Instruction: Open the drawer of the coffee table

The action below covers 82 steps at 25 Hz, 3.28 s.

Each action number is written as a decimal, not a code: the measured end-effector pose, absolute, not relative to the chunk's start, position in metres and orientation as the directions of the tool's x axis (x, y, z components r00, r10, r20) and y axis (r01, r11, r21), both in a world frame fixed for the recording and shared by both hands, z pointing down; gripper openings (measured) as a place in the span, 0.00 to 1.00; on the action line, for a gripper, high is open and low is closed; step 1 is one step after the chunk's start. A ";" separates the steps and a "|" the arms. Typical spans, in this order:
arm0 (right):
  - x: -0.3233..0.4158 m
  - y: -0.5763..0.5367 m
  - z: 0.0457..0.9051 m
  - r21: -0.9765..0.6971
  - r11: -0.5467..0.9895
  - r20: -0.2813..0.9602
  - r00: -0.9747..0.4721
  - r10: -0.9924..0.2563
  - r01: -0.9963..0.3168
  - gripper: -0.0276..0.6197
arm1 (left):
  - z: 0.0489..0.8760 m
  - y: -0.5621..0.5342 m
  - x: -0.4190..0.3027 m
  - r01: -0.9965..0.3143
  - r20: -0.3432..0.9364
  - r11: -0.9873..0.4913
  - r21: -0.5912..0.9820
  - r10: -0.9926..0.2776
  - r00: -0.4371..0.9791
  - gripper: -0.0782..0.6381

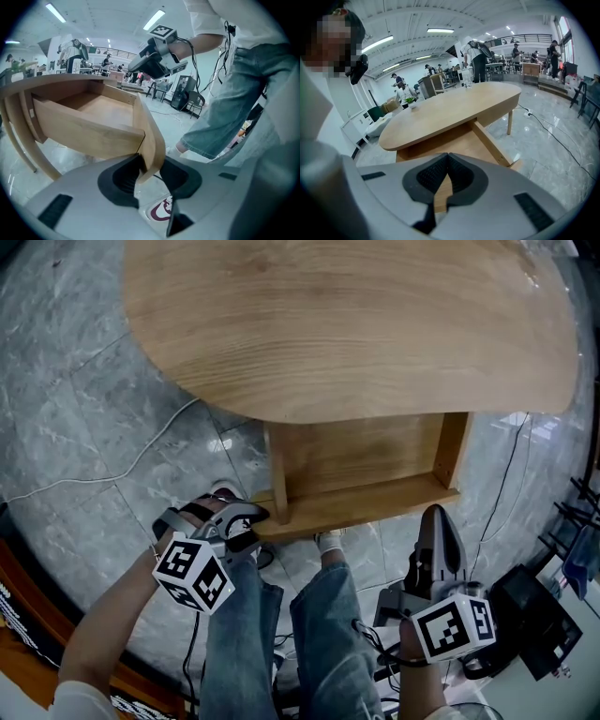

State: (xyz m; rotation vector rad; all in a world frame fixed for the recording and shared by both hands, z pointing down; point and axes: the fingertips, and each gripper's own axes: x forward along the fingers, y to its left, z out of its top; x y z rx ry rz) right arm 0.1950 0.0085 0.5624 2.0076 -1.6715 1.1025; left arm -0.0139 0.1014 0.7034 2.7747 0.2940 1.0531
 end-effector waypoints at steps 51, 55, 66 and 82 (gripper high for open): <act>0.230 -0.053 0.341 -0.371 -0.069 0.560 -0.164 -0.812 -0.926 0.04 | 0.377 -0.044 -0.042 -0.753 0.494 -0.494 0.435 -0.568 0.658 0.33; 0.237 -0.070 0.288 -0.366 -0.011 0.508 -0.190 -0.840 -0.931 0.04 | 0.311 -0.062 -0.044 -0.845 0.472 -0.387 0.370 -0.705 0.530 0.32; 0.287 -0.096 0.105 -0.260 0.103 0.240 -0.167 -0.956 -0.960 0.04 | 0.104 -0.074 -0.067 -0.963 0.303 -0.216 0.162 -0.918 0.256 0.16; 0.315 -0.004 0.021 -0.229 -0.073 0.081 0.056 -0.995 -0.971 0.04 | 0.025 -0.063 -0.096 -0.972 0.168 -0.219 0.081 -0.959 0.230 0.10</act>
